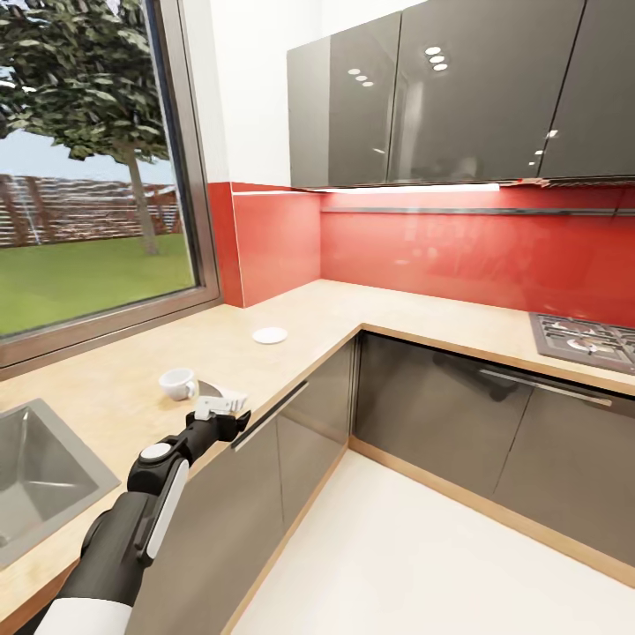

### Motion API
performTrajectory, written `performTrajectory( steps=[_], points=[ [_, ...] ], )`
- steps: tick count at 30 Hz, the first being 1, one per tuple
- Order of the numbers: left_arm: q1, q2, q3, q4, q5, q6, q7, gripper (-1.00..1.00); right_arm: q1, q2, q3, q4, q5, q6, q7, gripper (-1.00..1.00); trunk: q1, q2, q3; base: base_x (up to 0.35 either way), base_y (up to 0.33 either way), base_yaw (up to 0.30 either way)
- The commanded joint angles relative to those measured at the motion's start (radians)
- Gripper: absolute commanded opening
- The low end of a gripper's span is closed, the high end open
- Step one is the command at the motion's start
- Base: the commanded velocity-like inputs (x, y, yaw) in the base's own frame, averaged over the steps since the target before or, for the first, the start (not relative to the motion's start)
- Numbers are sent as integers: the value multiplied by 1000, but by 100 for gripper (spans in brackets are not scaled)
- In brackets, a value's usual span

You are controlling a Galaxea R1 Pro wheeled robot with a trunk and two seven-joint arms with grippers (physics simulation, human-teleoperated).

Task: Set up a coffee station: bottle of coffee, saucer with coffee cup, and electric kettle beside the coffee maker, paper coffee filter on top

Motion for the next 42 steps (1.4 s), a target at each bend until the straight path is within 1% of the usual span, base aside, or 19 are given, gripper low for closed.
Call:
performTrajectory(
  steps=[1, 17, 42],
  points=[
    [-1, 1, -1, -1, -1, 5, -2, 100, -1, 0, 0, 1, 8, -3, 0, 100, 0, -1, -1, 63, 1, 0],
    [-1, -1, -1, -1, -1, 5, -2, 100, -1, 0, -1, 1, 9, -3, 0, 100, 0, -1, -1, 56, 0, 0],
    [-1, -1, -2, 1, -1, 5, -2, 100, -1, 0, 0, 1, 9, -4, 0, 100, 0, -1, -1, 17, 0, 0]
  ],
)
